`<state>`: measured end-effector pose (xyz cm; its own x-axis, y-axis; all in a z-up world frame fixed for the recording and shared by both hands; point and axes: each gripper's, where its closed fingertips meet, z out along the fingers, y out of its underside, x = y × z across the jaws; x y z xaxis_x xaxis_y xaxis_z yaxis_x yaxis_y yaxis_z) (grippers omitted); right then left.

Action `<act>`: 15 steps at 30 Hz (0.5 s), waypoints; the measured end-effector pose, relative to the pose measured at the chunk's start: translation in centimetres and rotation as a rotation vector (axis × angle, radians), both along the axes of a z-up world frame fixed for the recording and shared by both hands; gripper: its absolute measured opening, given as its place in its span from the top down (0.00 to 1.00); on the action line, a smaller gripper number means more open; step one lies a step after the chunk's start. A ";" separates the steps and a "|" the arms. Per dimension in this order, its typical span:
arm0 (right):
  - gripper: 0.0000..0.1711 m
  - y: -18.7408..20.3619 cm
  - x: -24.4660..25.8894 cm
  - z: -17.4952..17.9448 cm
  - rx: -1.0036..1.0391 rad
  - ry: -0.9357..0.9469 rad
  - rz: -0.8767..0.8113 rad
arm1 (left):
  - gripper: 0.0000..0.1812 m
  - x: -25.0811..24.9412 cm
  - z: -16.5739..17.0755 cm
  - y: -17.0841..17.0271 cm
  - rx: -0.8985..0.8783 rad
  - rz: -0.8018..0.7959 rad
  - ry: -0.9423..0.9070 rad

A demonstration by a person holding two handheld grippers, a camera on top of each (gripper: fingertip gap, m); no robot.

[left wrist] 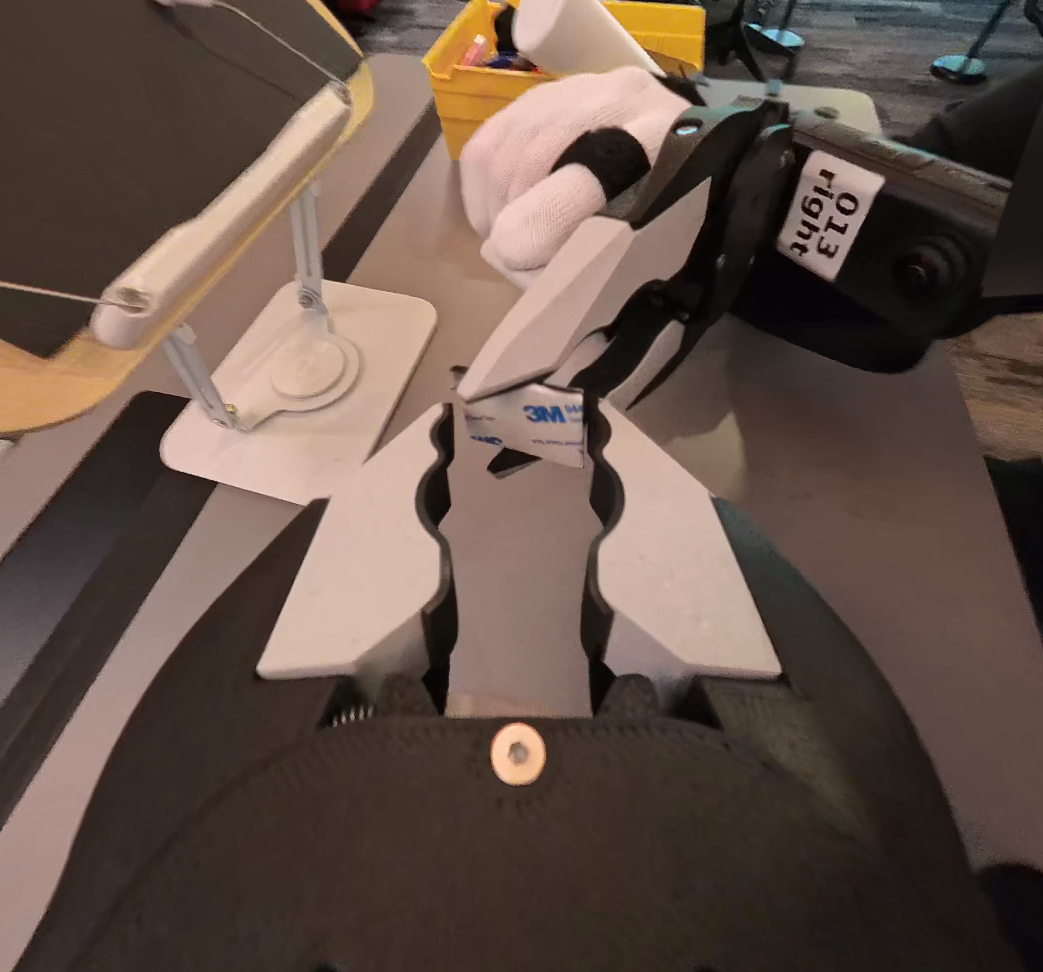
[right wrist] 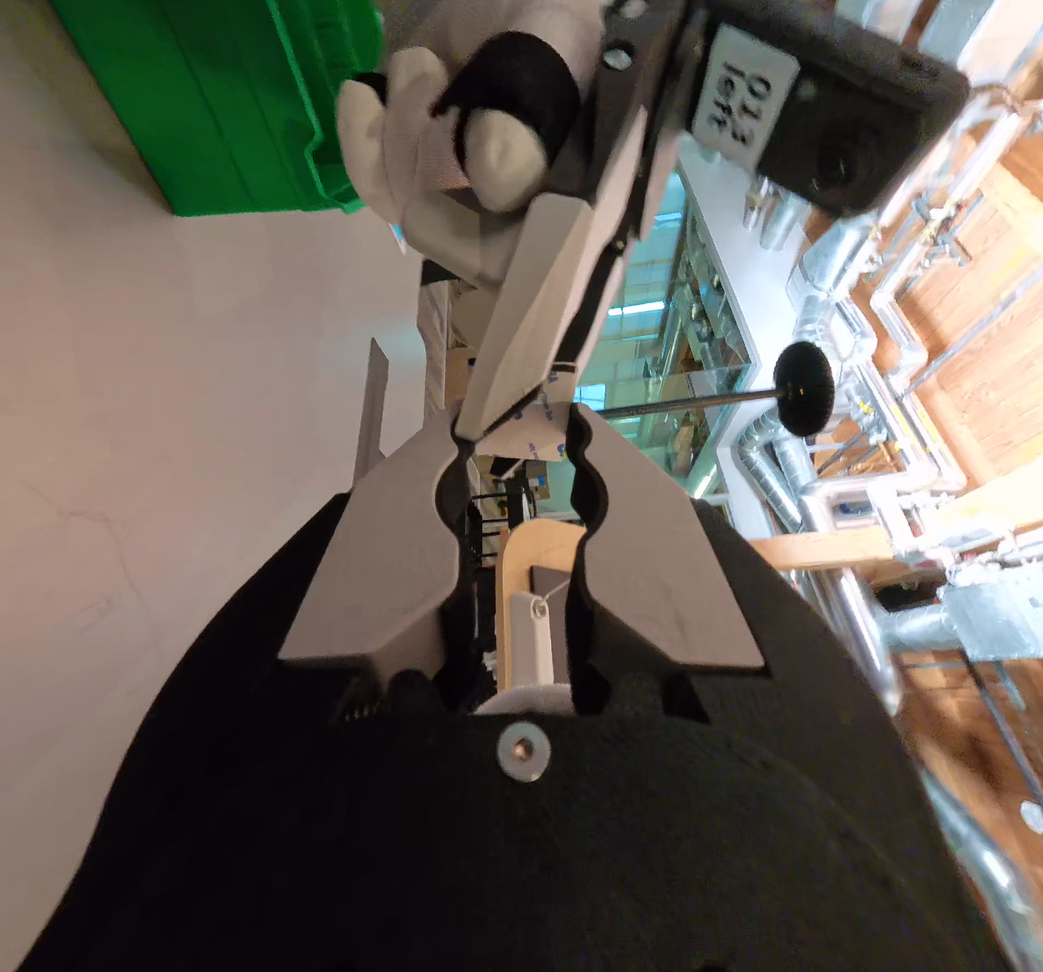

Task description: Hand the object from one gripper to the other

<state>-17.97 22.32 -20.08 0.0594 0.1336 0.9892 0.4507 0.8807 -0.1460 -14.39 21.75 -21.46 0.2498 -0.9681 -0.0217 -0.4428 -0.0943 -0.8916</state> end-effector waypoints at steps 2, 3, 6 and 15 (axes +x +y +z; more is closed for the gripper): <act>0.83 1.1 0.6 0.8 -0.041 0.054 -0.031 | 0.71 -0.2 0.8 0.9 0.048 0.048 -0.021; 0.83 1.5 0.9 1.2 -0.074 0.092 -0.041 | 0.70 -0.2 1.0 1.1 0.060 0.065 -0.029; 0.83 2.9 1.9 2.4 -0.194 0.199 -0.054 | 0.66 -0.2 2.3 2.3 0.090 0.121 -0.104; 0.83 3.4 3.3 2.7 -1.162 0.360 0.253 | 0.67 0.7 5.1 2.4 0.486 0.154 -0.102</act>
